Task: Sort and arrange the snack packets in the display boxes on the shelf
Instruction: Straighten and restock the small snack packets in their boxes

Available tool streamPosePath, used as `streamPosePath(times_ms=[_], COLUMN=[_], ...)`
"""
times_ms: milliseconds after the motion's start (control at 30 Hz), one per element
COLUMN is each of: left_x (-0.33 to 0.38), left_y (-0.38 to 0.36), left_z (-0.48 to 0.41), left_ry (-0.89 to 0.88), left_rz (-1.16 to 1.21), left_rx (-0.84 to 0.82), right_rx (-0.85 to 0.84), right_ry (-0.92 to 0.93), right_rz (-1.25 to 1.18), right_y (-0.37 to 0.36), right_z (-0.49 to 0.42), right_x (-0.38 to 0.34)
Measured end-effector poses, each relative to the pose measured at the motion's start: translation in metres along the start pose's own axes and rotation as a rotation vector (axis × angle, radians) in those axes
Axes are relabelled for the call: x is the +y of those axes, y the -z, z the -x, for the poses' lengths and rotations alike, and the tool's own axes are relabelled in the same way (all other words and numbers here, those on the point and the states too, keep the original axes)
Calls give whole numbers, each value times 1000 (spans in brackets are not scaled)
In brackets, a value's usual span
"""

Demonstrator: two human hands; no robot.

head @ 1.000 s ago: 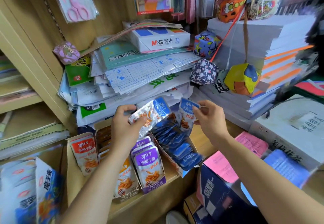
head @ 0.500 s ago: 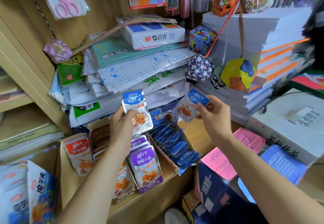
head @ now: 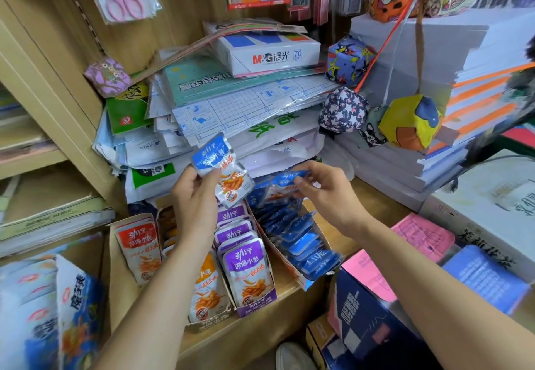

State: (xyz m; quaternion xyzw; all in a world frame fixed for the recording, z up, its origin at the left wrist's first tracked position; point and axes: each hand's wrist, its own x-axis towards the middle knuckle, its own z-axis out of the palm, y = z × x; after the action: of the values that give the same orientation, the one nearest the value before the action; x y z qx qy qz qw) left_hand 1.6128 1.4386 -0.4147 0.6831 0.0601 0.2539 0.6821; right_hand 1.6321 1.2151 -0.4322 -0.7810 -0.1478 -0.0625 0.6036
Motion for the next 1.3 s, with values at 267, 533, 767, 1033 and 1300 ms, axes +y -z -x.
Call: streamPosePath(times_ms=[267,533,767,1033,1300], left_x=[4,3,-1,-6,-4], left_y=[-1,-1,-2,2,6], left_z=[4,7,6,4,3], left_ry=[-133,-205,-267,-304,-311], left_rz=[-145,-206,-306,-374,-320], left_rx=[-76,-151,-163,-104,-97], right_rx=[-52,-110,-44,48,99], right_ry=[161,289,238,167,-135], right_rz=[375,620,503,478,332], right_y=[-3,-10,-10,-18,-8], right_z=[-1,-2,12,2,-12], right_x=[3,15,12,14,24])
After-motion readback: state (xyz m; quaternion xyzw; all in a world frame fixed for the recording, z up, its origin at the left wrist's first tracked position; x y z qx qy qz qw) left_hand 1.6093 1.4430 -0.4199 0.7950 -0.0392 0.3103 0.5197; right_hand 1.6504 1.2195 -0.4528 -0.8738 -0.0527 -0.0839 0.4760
